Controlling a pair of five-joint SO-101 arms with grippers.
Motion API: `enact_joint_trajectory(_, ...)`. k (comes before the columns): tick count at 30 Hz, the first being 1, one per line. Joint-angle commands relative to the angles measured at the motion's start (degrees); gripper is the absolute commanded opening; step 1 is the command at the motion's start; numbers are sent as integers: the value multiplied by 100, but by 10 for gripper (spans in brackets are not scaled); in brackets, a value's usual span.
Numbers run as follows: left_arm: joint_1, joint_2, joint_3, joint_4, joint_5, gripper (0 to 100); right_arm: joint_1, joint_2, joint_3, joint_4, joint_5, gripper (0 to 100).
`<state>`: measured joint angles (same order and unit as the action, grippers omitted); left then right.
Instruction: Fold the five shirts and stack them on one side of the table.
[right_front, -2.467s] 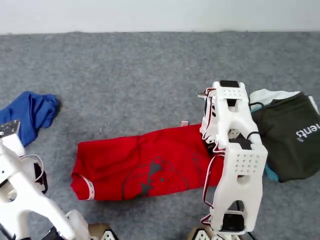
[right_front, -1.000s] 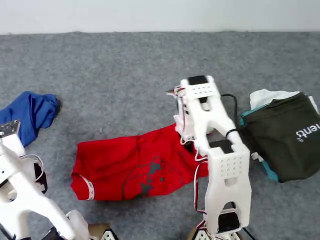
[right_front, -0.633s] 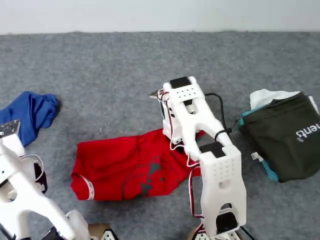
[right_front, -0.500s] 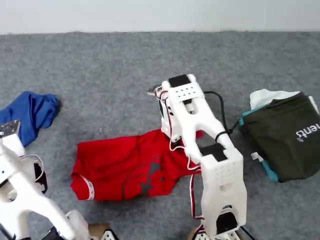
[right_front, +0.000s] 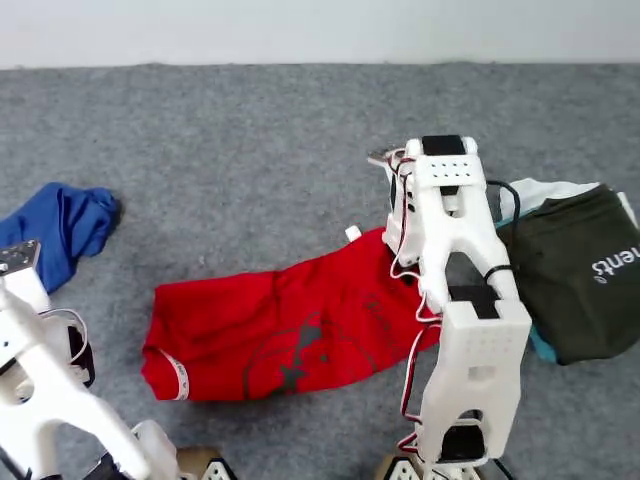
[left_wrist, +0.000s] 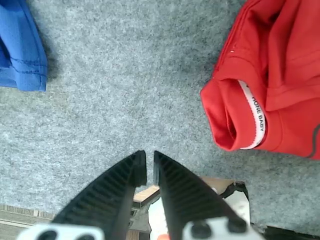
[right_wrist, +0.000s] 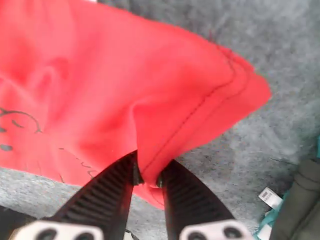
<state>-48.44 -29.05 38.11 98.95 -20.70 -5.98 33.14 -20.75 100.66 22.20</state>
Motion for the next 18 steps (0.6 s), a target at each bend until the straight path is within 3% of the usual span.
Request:
enact_joint_trajectory(1,0,0,-13,-18,44,36,207,119,-88,180,79,10)
enact_joint_trajectory(10,0,0,-13,-18,44,36,391,-180,-97,215,-281,10)
enact_joint_trajectory(18,-9,9,-13,-18,44,36,-760,-2070,765,224,-466,10)
